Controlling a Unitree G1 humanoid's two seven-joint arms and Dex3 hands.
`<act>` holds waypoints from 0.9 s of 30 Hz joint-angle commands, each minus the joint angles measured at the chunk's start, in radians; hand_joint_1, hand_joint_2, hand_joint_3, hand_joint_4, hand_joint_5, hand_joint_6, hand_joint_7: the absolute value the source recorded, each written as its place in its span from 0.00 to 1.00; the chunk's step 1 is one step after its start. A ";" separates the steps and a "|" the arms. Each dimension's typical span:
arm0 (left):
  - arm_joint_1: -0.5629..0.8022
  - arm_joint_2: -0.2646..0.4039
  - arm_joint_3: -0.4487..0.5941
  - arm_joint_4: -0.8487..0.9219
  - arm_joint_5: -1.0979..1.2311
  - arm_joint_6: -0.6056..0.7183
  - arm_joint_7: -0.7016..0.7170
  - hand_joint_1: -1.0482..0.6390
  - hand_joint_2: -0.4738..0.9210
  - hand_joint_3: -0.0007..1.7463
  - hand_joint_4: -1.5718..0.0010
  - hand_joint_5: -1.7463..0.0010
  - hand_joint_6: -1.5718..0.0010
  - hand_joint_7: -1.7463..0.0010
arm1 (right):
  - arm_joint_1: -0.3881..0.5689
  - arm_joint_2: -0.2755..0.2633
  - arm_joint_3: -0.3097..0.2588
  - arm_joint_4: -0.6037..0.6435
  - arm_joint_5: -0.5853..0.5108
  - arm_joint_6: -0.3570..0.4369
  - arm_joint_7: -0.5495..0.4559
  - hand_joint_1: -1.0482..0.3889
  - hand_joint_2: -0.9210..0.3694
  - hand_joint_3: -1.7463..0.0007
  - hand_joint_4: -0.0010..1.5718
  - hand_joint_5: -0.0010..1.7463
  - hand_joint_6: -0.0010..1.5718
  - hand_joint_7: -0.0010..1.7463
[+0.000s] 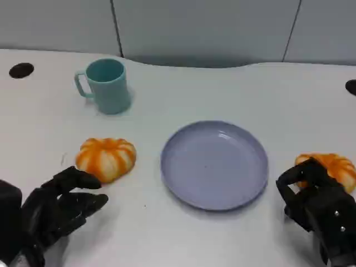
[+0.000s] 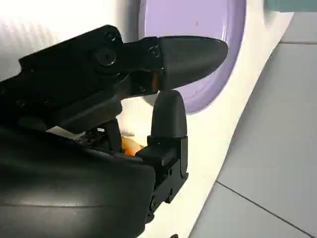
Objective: Grasp the bread from the table and place it into the plate.
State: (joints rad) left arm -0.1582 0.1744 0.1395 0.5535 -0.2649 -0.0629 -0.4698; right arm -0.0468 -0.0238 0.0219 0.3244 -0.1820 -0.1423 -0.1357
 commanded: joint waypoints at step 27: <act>0.024 0.011 -0.004 0.026 0.039 -0.015 0.017 0.42 0.99 0.00 0.67 0.03 0.70 0.16 | 0.012 -0.001 -0.002 -0.022 0.003 0.015 -0.008 0.58 0.00 0.78 0.39 1.00 0.25 0.93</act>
State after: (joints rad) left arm -0.1588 0.1745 0.1413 0.5563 -0.2554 -0.0671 -0.4680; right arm -0.0323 -0.0194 0.0225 0.3002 -0.1816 -0.1220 -0.1360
